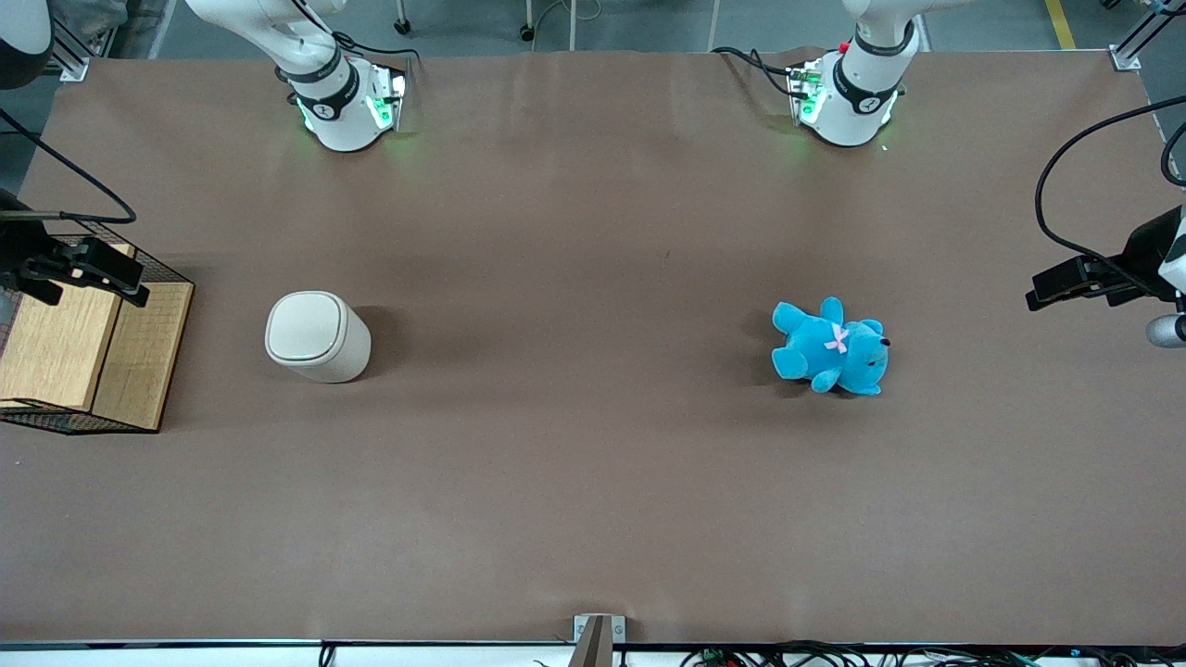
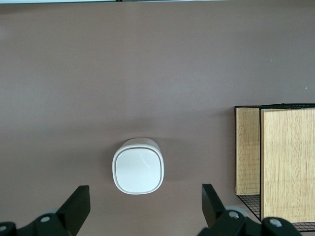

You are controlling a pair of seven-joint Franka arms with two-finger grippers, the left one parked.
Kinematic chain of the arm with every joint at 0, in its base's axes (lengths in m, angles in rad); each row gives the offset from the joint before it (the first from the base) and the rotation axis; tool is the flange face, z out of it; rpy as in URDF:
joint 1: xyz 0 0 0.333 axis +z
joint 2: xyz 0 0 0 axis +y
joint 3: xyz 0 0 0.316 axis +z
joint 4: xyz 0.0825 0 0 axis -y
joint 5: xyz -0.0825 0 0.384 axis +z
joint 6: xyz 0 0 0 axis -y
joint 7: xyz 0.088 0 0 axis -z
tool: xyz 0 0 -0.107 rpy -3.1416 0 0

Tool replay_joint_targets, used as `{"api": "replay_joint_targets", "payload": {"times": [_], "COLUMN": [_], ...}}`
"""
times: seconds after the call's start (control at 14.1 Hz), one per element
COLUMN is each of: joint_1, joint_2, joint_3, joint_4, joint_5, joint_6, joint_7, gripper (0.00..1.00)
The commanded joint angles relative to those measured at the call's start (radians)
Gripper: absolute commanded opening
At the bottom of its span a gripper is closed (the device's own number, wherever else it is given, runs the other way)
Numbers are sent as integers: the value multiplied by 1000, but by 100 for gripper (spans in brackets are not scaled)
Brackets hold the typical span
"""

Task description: Open trash can with right arm

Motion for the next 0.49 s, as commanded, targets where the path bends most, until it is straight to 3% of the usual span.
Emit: {"api": "replay_joint_targets", "payload": {"times": [0.0, 0.42], "joint_1": [-12, -12], "joint_2": [-3, -1], "joint_3": [9, 9], "joint_4": [6, 6], "joint_5": [2, 3], "joint_6": [-12, -12], "joint_7": [7, 6], "gripper": [100, 100]}}
